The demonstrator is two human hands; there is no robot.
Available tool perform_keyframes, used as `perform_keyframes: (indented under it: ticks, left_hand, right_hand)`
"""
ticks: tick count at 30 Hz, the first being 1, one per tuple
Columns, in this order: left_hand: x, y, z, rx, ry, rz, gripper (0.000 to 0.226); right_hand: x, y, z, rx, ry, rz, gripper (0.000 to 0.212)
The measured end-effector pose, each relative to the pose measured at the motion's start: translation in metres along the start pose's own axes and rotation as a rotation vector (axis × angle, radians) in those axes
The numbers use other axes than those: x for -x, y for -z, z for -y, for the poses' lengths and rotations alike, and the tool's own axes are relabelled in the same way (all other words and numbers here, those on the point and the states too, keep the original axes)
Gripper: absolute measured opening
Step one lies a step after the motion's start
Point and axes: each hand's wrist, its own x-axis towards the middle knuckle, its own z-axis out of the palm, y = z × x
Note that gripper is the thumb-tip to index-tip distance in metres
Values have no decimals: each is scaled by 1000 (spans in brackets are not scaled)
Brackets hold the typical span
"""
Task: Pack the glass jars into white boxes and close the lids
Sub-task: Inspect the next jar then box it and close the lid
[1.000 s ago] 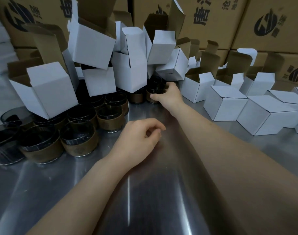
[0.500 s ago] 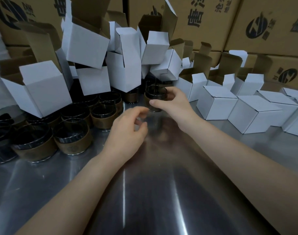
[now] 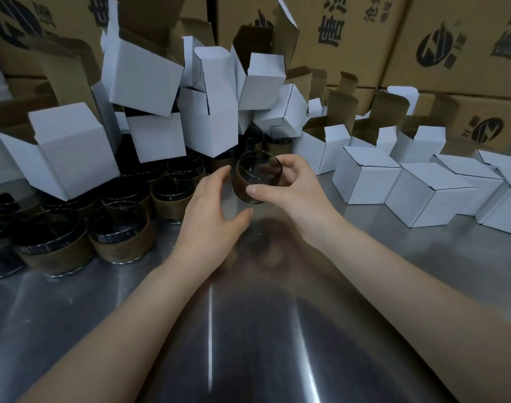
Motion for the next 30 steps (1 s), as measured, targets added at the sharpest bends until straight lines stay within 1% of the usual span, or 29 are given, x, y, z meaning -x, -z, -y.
perform_keyframes:
  ticks: [5,15,22,30]
  left_hand:
    - [0,2,-3,63,-20,-30,72]
    - [0,5,-5,80,-78,-107,58]
    - [0,8,-4,67,-126,-140,61]
    - [1,7,-3,84,-141,-144,60]
  right_hand:
    - [7,-2,0,88,109,42,60]
    - [12,-1,4,150,296,48,65]
    - [13,0,4,192,426,36,66]
    - [13,0,2,202,476,28,68]
